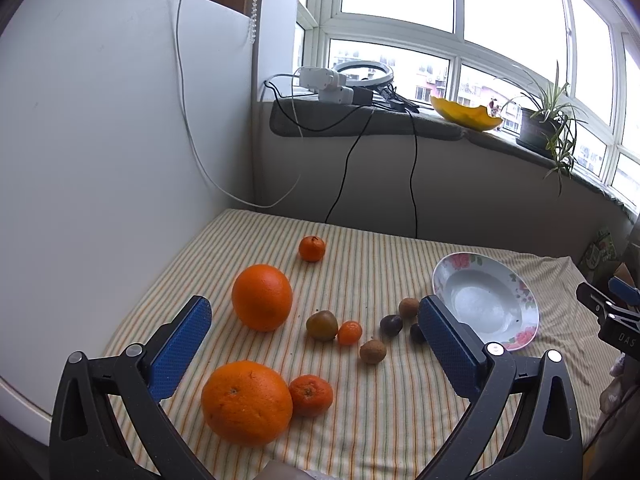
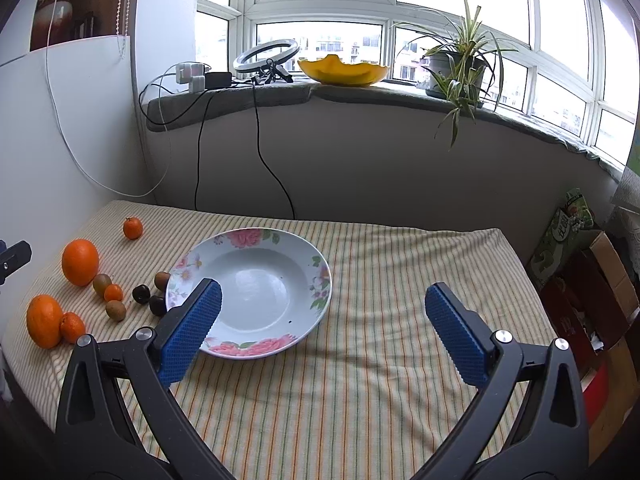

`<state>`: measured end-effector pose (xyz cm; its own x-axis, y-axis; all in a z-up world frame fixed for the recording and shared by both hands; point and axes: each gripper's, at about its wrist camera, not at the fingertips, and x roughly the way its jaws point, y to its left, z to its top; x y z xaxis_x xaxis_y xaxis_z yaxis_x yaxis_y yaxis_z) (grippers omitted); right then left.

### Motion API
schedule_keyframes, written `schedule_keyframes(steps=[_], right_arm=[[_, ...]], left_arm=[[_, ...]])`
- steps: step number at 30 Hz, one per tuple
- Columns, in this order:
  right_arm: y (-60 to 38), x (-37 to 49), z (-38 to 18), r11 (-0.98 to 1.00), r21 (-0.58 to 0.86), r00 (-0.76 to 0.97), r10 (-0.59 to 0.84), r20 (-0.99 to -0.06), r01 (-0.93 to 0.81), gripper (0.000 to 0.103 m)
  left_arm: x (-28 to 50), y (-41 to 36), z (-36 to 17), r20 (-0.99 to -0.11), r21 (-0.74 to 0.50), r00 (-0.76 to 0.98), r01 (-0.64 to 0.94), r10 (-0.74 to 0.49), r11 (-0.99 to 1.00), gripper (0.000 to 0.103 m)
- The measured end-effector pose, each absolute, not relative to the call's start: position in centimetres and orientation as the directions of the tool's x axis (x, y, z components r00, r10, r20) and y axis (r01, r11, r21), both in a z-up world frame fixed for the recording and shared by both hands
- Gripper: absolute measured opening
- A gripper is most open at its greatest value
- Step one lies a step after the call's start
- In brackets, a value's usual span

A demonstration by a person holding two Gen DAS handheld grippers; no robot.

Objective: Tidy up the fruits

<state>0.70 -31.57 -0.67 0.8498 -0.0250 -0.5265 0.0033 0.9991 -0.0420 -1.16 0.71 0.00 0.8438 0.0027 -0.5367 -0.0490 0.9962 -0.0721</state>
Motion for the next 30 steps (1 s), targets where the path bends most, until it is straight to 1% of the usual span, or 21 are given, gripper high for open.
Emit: schedule_keyframes(steps=[7,15,21,26,30], right_arm=[[-30.0,0.9,-0.8,0.998,-0.048,0.849,0.008,-0.528,-0.039,0.103],[-28.1,1.3,-1.4,0.992,-0.031,0.835,0.089,-0.543,-0.126,0.103],[-26.2,1.6,-1.6,0.969,0.021,0.797,0.214,-0.564,-0.246,0.103],[-23.9,2.4,-2.1,0.922,0.099,0.724,0.357,-0.59,-0.374,0.103],[-21.6,3.0,-2.8,0.872,0.169,0.649,0.459,-0.606,-0.459,0.103]], left_arm=[[-1.4,1.8,-0.4,-0.544,-0.084,0.839,-0.07,0.013,0.994,0.102],[-2.3,4.0,-1.1,-0.557,-0.132,0.83,-0.096,0.006,0.987,0.102],[-3.2,5.7,-1.9,-0.579,-0.155,0.815,-0.119,0.007,0.981,0.102],[-4.0,6.8,-3.1,-0.611,-0.18,0.792,-0.131,-0.007,0.975,0.097],[-4.6,7.5,-4.1,-0.638,-0.225,0.769,-0.132,-0.043,0.965,0.094]])
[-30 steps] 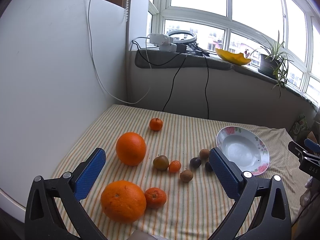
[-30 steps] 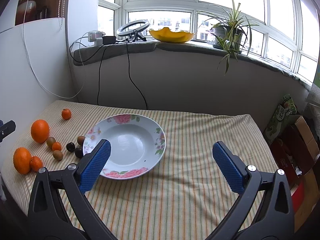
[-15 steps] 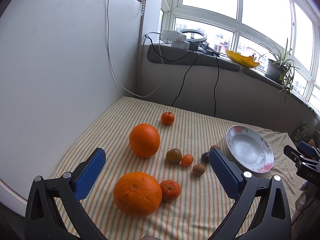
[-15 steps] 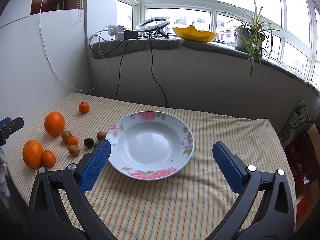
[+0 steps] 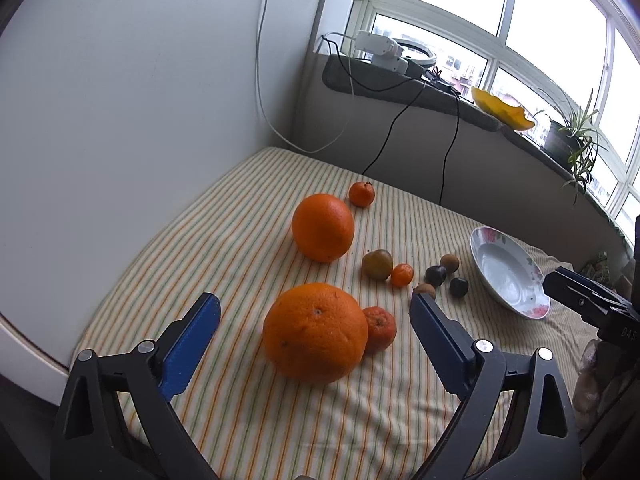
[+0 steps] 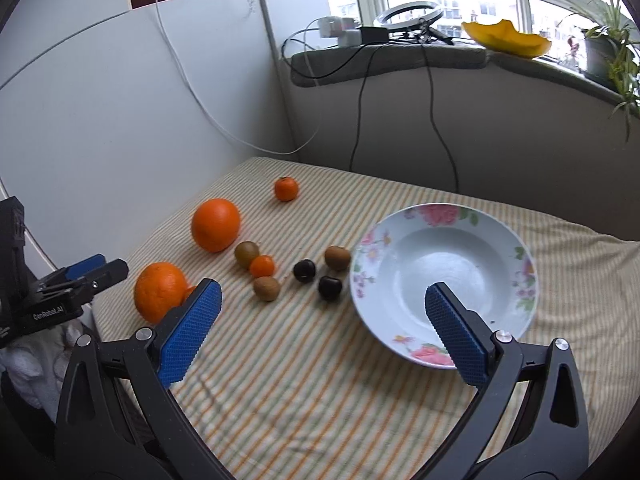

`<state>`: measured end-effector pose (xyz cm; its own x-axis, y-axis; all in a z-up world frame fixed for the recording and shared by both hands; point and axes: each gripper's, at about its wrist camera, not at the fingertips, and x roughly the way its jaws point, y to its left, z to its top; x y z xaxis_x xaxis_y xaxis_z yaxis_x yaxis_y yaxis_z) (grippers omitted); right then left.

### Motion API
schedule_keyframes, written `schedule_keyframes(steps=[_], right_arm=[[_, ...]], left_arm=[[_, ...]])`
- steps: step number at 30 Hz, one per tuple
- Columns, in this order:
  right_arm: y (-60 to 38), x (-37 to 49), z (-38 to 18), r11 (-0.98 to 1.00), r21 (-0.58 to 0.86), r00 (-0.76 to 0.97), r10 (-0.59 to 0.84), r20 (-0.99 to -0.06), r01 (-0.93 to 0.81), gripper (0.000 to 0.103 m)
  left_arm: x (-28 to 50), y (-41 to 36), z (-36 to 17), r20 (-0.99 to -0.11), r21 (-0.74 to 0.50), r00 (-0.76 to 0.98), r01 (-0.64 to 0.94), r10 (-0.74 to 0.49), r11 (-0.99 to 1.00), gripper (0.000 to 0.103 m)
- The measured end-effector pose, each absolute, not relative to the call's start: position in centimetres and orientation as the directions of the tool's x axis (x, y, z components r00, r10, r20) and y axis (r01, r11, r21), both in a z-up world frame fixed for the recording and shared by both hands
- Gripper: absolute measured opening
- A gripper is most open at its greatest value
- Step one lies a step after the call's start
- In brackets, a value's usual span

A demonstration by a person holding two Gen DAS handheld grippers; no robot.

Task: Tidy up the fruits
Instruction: 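Move the open right gripper toward the nearest large orange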

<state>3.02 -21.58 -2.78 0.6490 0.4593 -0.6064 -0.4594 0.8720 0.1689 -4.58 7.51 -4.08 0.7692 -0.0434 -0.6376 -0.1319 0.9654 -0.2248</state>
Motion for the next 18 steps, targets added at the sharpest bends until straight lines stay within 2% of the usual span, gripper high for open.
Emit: schedule_keyframes(steps=[10,16,18], right_arm=[[-15.0,4.8,-3.8,0.706,0.287,0.402,0.636,-0.659,-0.647,0.103],[-10.7,5.4,-4.7,0.618,0.299,0.273,0.66,-0.7,-0.727,0.099],[-9.4,5.7,-5.1,0.589,0.318,0.224,0.666,-0.711,-0.743,0.093]], left_arm=[[-5.3,7.9,-6.5,-0.681,-0.308,0.721,-0.128,-0.125,0.943,0.085],[-5.5,8.2,-7.4,-0.684,-0.343,0.711,-0.12,-0.161,0.932,0.079],[-5.4,8.3,-7.7,-0.687,-0.354,0.706,-0.12,-0.171,0.927,0.079]])
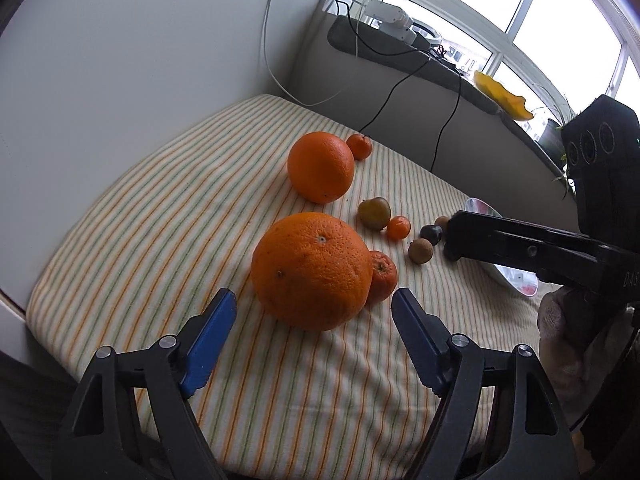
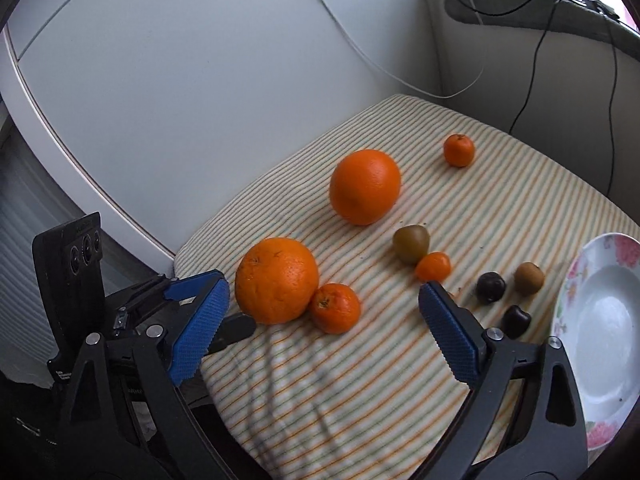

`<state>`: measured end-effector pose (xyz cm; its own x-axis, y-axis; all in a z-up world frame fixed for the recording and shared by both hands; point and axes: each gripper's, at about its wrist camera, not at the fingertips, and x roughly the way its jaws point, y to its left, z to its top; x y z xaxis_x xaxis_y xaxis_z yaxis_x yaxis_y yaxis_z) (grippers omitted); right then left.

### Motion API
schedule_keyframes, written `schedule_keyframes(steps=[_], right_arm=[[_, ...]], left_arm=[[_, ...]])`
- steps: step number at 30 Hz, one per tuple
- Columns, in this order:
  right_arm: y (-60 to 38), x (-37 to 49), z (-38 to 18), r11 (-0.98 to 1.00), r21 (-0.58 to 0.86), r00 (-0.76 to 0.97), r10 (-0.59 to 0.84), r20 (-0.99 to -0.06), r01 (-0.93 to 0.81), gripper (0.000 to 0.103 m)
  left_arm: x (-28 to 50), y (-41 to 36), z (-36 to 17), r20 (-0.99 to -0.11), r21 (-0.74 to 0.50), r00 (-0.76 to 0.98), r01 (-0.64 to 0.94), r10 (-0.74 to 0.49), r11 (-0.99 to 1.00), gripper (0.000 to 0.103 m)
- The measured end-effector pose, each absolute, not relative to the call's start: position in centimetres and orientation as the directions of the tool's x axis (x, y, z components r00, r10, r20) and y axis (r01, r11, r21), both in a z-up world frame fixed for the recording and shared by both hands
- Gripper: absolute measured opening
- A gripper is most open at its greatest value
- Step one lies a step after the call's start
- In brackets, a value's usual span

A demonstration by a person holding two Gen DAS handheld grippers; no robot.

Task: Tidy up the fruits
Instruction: 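Move the open right gripper toward the nearest large orange, then close the right gripper around the large orange and lift it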

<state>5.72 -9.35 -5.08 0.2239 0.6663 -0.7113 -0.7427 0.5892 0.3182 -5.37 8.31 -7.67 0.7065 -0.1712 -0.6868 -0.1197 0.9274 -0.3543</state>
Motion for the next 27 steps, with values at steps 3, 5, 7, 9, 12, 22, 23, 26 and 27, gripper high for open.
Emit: schedule_keyframes(steps=[3,5,7,9,12,22,23,26,27], right_arm=[[-7.6,6.2,-6.0,0.558,0.327,0.167,0.659,-0.734,-0.763,0.092],[-6.4,6.4,-6.7,0.539,0.325,0.137,0.648,-0.749,-0.777,0.092],[-5.4,6.5,-7.3,0.523,0.331,0.104,0.638,-0.763,-0.786,0.091],[-4.5,6.7,-8.0,0.509,0.342,0.072,0.631,-0.773,-0.79,0.091],[-3.3,6.9,-8.7,0.495,0.34,0.047,0.617,-0.786,-0.799,0.091],[-0.1,6.7,-10.6,0.443,0.345,-0.031,0.578,-0.816,-0.828,0.085],[0.2,6.6,-10.8,0.44,0.344,-0.035,0.575,-0.818,-0.83,0.085],[0.8,6.5,-11.2,0.431,0.344,-0.049,0.563,-0.825,-0.834,0.081],[0.9,6.4,-11.3,0.428,0.338,-0.047,0.56,-0.827,-0.838,0.081]], left_arm=[[-5.1,8.5,-8.1,-0.689,-0.372,0.701,-0.12,-0.186,0.921,0.076],[-5.1,8.6,-8.4,-0.689,-0.384,0.698,-0.123,-0.195,0.915,0.075],[-5.0,8.8,-8.6,-0.689,-0.392,0.697,-0.128,-0.199,0.911,0.075],[-4.9,8.9,-8.8,-0.69,-0.399,0.695,-0.132,-0.202,0.908,0.075],[-4.8,9.1,-8.9,-0.688,-0.415,0.694,-0.137,-0.212,0.899,0.075],[-4.2,9.3,-9.5,-0.684,-0.447,0.689,-0.137,-0.24,0.884,0.071],[-4.2,9.3,-9.5,-0.684,-0.448,0.689,-0.137,-0.24,0.883,0.071],[-4.1,9.5,-9.6,-0.68,-0.457,0.69,-0.134,-0.248,0.879,0.071],[-4.1,9.5,-9.7,-0.679,-0.462,0.689,-0.134,-0.253,0.877,0.071]])
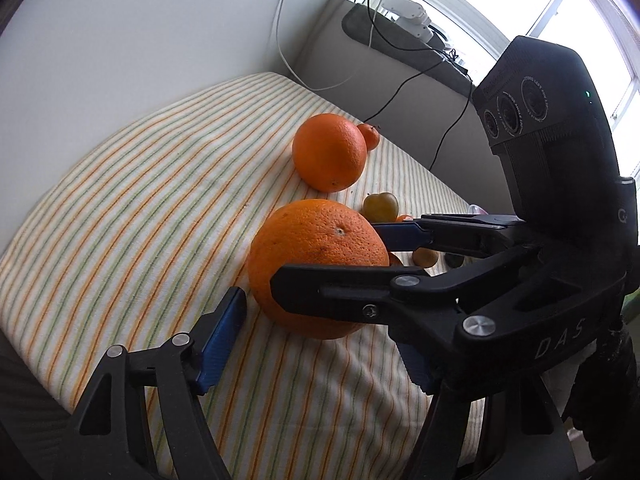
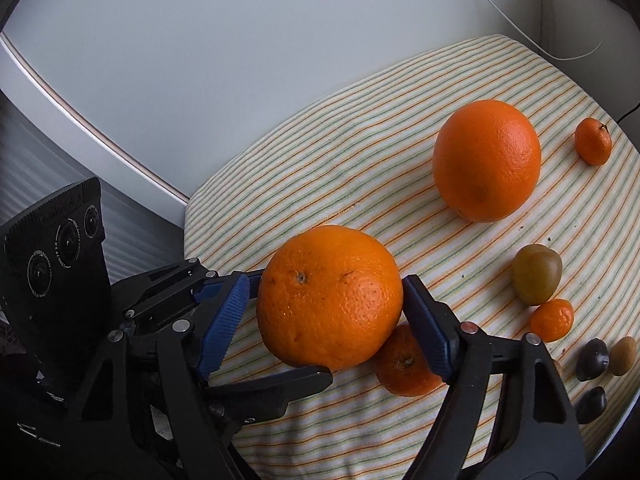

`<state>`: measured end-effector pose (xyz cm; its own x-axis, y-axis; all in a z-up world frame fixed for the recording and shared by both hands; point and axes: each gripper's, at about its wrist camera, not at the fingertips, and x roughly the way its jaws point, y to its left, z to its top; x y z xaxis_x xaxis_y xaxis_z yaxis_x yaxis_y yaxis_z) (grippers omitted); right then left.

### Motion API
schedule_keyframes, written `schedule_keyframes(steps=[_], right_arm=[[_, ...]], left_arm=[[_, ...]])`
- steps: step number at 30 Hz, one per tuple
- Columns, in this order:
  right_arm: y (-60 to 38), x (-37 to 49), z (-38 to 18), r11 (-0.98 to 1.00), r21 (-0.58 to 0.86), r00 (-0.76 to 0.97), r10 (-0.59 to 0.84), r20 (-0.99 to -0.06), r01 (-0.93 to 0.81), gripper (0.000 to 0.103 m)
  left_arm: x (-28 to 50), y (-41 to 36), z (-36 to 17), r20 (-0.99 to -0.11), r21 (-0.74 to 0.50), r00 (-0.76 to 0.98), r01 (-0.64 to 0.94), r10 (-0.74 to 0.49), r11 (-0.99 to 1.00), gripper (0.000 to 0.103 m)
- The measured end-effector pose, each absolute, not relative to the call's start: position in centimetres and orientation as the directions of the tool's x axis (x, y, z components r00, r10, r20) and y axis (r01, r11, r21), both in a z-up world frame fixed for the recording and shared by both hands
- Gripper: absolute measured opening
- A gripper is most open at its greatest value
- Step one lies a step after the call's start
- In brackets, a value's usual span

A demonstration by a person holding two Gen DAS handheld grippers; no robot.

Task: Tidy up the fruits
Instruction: 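Close the right gripper around the large orange and lift it, then carry the orange with the right gripper and lower it into the white bowl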

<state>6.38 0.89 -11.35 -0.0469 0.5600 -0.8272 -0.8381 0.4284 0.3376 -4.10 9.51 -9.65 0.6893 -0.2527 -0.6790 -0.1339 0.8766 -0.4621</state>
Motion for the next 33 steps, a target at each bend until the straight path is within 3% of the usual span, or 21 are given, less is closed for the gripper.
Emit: schedule_keyframes(steps=[19,33], right_arm=[[0.2,6.3,-10.2,0.431,0.314,-0.02,0.563,-0.826,-0.846,0.076],[-5.1,6.8,-6.3,0.48,0.295,0.077,0.614,-0.785,-0.826,0.076]], left_arm=[[-3.6,8.5,-8.9,-0.683,-0.428,0.692,-0.12,-0.233,0.896,0.069],[-2.2,5.1,-6.1,-0.65,-0.391,0.713,-0.017,-0.263,0.92,0.069]])
